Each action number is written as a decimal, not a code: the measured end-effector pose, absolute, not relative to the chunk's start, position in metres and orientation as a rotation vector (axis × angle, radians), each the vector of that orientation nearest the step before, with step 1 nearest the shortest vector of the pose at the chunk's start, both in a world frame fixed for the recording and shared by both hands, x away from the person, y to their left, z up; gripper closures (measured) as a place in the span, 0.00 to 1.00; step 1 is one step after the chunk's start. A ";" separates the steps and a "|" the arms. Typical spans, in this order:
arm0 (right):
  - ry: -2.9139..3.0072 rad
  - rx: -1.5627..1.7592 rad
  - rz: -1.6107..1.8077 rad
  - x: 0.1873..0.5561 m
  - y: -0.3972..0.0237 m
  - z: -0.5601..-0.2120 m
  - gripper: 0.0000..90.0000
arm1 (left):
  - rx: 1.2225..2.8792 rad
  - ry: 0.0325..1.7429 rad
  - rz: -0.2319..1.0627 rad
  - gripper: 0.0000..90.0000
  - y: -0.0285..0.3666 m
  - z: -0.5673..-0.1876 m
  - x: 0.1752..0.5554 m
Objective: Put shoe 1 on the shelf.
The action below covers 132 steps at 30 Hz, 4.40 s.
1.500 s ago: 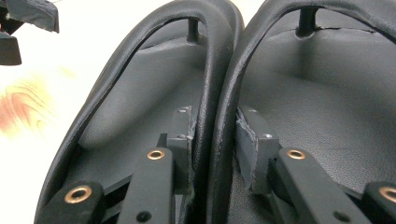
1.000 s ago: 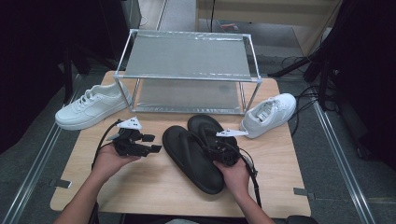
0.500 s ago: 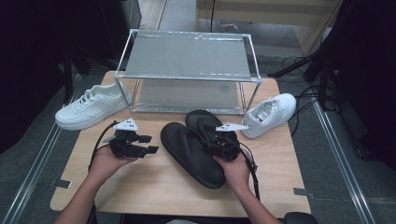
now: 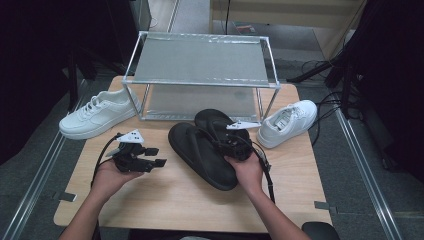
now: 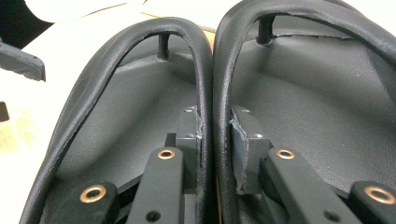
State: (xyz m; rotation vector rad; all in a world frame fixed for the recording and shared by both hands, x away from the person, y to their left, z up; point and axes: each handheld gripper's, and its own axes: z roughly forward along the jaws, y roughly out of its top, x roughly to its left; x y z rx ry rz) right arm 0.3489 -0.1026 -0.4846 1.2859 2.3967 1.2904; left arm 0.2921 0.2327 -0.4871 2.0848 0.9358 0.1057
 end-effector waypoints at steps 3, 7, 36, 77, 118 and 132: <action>2.388 1.288 1.295 0.355 -0.099 -0.484 0.84 | 2.080 0.937 0.106 0.46 0.234 -0.487 0.292; 2.370 1.290 1.299 0.364 -0.093 -0.481 0.84 | 2.084 0.935 0.100 0.46 0.232 -0.488 0.292; 2.232 1.409 1.234 0.436 -0.071 -0.500 0.84 | 2.094 0.915 0.084 0.46 0.230 -0.489 0.292; 2.190 1.386 1.281 0.450 -0.071 -0.499 0.64 | 2.110 0.911 0.073 0.46 0.228 -0.491 0.293; 2.408 1.097 1.429 0.342 -0.124 -0.491 0.72 | 2.150 0.845 0.052 0.96 0.205 -0.464 0.336; 2.384 1.167 1.403 0.327 -0.143 -0.502 1.00 | 2.143 0.794 0.044 1.00 0.193 -0.437 0.375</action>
